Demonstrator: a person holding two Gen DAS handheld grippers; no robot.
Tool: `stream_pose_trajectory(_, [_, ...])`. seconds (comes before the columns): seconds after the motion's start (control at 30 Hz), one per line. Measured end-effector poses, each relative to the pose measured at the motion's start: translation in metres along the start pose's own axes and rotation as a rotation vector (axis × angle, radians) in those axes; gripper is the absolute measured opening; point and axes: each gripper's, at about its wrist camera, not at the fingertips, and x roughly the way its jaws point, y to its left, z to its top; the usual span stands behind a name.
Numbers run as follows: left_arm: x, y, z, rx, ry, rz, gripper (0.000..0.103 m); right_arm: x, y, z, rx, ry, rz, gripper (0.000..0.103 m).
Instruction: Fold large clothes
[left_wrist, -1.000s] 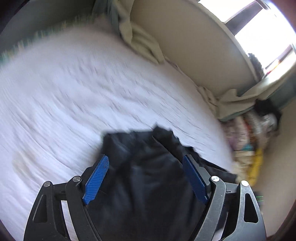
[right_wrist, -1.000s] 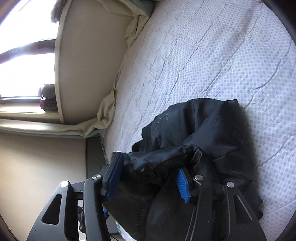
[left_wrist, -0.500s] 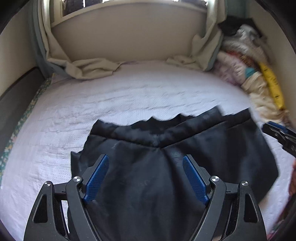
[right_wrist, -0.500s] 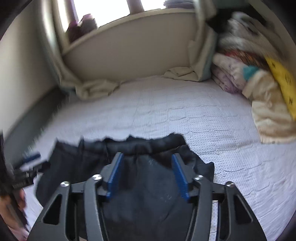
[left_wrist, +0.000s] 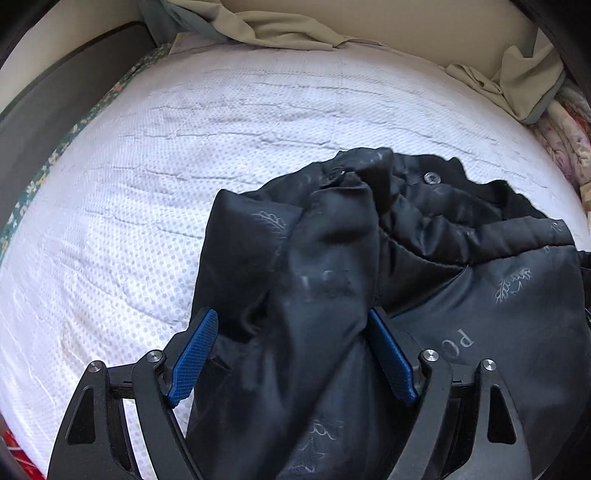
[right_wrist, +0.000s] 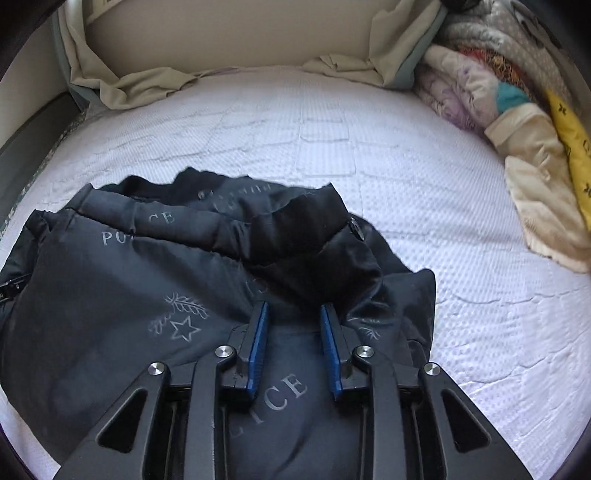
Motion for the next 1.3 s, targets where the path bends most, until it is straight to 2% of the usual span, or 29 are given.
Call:
stream_pose_trajectory(0.1, [0.008, 0.003, -0.003, -0.003, -0.005, 0.007, 0.093, 0.009, -0.005, -0.006, 0.004, 0.008, 0.018, 0.022])
stream_pose_trajectory(0.2, [0.017, 0.008, -0.008, -0.071, -0.003, -0.007, 0.103, 0.014, -0.004, -0.011, 0.012, -0.005, 0.025, 0.022])
stream_pose_trajectory(0.27, [0.023, 0.011, -0.013, -0.094, -0.015, -0.025, 0.103, 0.017, 0.002, -0.015, -0.021, -0.034, -0.009, 0.022])
stream_pose_trajectory(0.37, [0.022, 0.005, -0.018, -0.072, -0.044, -0.001, 0.103, 0.019, 0.014, -0.024, -0.081, -0.094, -0.074, 0.021])
stream_pose_trajectory(0.47, [0.02, 0.004, -0.014, -0.079, -0.025, -0.002, 0.103, 0.021, 0.019, -0.024, -0.099, -0.118, -0.114, 0.021])
stream_pose_trajectory(0.53, [0.015, 0.005, -0.009, -0.084, -0.011, -0.012, 0.103, 0.019, 0.016, -0.02, -0.088, -0.099, -0.096, 0.022])
stream_pose_trajectory(0.63, [-0.002, 0.012, 0.001, -0.09, -0.003, -0.037, 0.1, 0.011, 0.004, -0.008, -0.035, -0.051, -0.022, 0.023])
stream_pose_trajectory(0.73, [-0.029, 0.012, 0.002, -0.075, -0.014, -0.07, 0.095, -0.013, 0.002, 0.001, -0.056, -0.046, -0.018, 0.027])
stream_pose_trajectory(0.83, [-0.075, -0.001, -0.006, -0.023, -0.116, -0.077, 0.095, -0.059, -0.001, 0.007, -0.033, -0.152, -0.016, 0.037])
stream_pose_trajectory(0.9, [-0.103, -0.018, -0.018, 0.033, -0.178, -0.1, 0.095, -0.092, 0.002, 0.007, -0.027, -0.223, 0.042, 0.04])
stream_pose_trajectory(0.97, [-0.129, -0.042, -0.035, 0.109, -0.228, -0.148, 0.096, -0.11, 0.01, 0.002, -0.031, -0.243, 0.106, 0.041])
stream_pose_trajectory(1.03, [-0.142, -0.069, -0.054, 0.196, -0.252, -0.183, 0.096, -0.116, 0.026, -0.008, -0.067, -0.222, 0.156, 0.041])
stream_pose_trajectory(1.1, [-0.137, -0.093, -0.072, 0.276, -0.241, -0.165, 0.096, -0.111, 0.049, -0.021, -0.129, -0.176, 0.152, 0.041])
stream_pose_trajectory(1.17, [-0.114, -0.113, -0.088, 0.335, -0.185, -0.109, 0.096, -0.1, 0.062, -0.033, -0.17, -0.136, 0.128, 0.041])
stream_pose_trajectory(1.23, [-0.089, -0.118, -0.098, 0.345, -0.123, -0.084, 0.098, -0.079, 0.072, -0.049, -0.198, -0.077, 0.092, 0.042])
stream_pose_trajectory(1.3, [-0.077, -0.118, -0.101, 0.343, -0.121, -0.071, 0.103, -0.066, 0.079, -0.059, -0.226, -0.063, 0.06, 0.043])
